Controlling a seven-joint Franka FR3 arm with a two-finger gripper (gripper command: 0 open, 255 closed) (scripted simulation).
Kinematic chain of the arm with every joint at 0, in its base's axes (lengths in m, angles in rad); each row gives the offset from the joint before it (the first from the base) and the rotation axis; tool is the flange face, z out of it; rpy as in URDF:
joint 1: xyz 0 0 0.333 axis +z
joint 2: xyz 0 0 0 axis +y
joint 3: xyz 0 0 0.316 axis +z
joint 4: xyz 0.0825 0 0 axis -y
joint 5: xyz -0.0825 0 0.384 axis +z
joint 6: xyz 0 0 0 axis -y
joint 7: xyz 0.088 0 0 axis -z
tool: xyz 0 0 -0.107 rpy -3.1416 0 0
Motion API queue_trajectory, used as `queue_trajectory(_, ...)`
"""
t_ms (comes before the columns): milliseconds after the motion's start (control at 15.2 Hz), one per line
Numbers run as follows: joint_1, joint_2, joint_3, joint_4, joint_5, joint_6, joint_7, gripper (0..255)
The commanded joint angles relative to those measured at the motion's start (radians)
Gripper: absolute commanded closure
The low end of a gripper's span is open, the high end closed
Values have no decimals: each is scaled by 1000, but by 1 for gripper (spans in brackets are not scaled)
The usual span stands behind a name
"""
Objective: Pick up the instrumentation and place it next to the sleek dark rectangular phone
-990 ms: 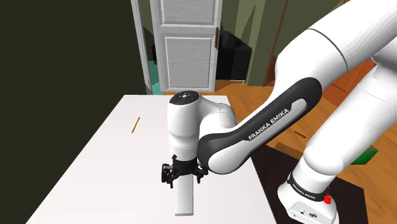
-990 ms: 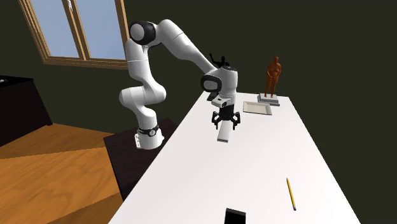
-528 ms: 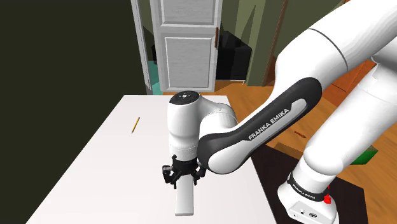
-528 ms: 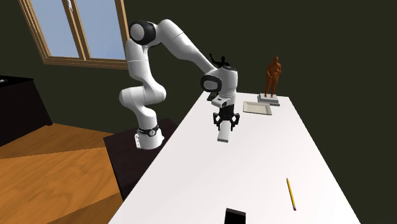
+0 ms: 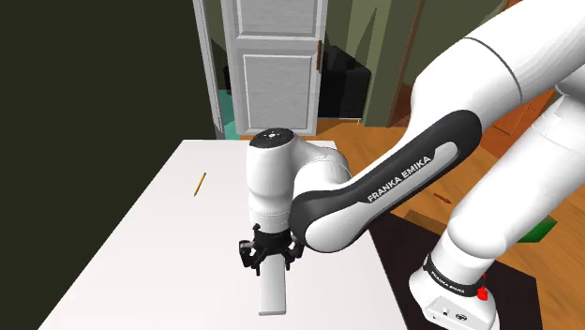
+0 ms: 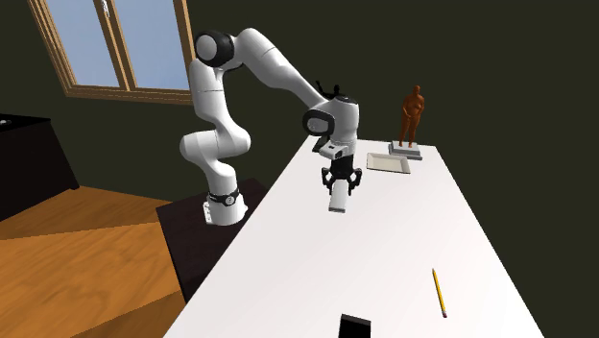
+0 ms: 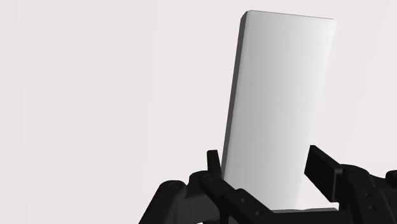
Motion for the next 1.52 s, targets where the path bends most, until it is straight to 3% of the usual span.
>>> queue_trajectory(0, 10, -28, -13, 12, 24, -33, -17, 255)
queue_trajectory(858, 51, -159, -96, 104, 96, -233, -78, 255)
queue_trajectory(1452, -95, 59, -141, 248, -96, -221, -148, 255)
